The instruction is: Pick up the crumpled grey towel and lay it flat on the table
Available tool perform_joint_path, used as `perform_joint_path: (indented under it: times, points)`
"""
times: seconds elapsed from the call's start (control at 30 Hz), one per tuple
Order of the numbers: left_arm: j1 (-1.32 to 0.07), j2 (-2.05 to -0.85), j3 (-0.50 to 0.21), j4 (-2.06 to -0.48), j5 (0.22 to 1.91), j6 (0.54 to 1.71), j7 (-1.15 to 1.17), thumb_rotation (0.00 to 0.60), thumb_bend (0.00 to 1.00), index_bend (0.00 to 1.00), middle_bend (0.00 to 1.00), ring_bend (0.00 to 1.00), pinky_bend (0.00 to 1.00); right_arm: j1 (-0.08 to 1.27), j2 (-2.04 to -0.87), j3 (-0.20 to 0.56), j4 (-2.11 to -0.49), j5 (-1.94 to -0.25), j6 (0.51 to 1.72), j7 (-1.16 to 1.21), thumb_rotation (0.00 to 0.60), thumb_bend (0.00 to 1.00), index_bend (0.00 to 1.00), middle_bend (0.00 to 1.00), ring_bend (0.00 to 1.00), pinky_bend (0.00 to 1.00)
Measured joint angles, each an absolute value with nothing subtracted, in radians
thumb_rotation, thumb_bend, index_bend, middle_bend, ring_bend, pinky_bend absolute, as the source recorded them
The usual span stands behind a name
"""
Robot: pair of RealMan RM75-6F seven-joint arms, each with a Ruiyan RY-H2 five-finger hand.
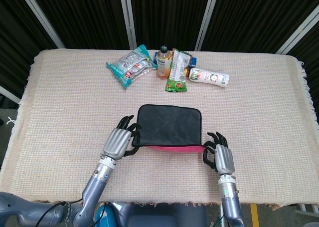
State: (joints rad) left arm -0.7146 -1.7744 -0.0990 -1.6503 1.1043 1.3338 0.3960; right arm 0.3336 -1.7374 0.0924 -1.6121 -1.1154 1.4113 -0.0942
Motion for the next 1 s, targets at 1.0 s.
perform_joint_path:
  times: [1.0]
  points:
    - [-0.648, -1.804, -0.097, -1.644, 1.068, 1.235, 0.433, 0.6, 0.52, 0.55, 0.23, 0.04, 0.02, 0.249, -1.759, 0.053, -1.573, -1.148, 1.35, -0.105, 0.6, 0.61, 0.29, 0.18, 0.0, 0.03]
